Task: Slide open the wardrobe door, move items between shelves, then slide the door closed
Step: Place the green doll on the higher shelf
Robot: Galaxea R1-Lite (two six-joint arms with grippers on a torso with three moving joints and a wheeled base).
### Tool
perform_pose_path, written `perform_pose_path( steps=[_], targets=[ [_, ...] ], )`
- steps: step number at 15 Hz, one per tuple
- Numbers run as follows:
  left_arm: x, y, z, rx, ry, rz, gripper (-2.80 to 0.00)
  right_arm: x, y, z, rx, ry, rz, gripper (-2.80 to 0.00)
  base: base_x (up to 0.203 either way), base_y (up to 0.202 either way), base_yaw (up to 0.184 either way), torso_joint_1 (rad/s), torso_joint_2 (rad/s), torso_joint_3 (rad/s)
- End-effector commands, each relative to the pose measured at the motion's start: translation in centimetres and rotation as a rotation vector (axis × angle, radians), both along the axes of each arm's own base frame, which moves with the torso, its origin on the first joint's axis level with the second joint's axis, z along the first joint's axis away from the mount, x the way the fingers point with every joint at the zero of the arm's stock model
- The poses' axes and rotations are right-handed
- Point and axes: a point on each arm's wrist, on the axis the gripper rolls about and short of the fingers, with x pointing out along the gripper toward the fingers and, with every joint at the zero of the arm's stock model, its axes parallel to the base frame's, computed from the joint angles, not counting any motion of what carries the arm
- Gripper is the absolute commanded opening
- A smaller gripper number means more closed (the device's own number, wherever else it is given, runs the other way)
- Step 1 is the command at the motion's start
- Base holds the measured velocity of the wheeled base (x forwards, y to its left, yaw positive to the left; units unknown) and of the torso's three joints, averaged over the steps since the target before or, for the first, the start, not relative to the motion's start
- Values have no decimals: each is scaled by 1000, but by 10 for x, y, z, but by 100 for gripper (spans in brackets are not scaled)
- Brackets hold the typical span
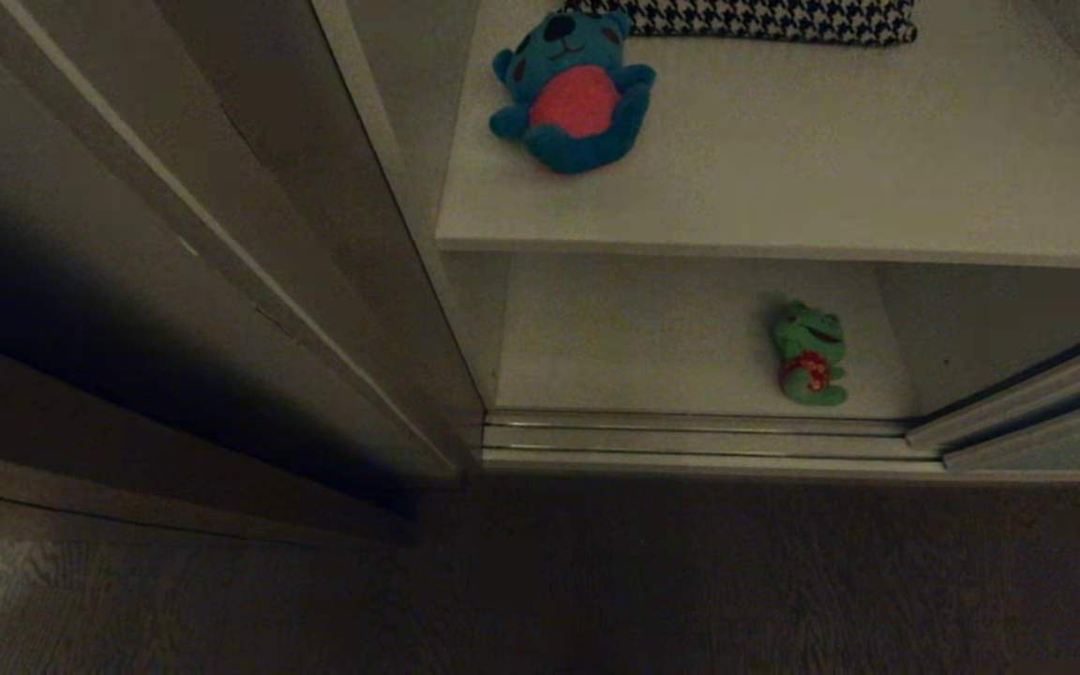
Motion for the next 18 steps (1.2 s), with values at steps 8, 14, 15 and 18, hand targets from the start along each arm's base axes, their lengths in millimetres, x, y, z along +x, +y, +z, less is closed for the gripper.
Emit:
perform_pose_path(
  steps=[8,14,15,18],
  targets=[
    [0,0,0,-1,-2,1,-280,0,0,0,-2,1,0,-280,0,0,0,2,3,-199],
    [0,0,0,0,1,1,-280,0,0,0,0,1,0,-280,0,0,0,3,1,-196],
    [0,0,0,0,1,1,-280,0,0,0,0,0,0,-280,0,0,0,2,-7,-184],
    [0,0,0,-1,2,1,-280,0,0,0,0,0,0,-280,0,0,0,1,3,-197]
  ],
)
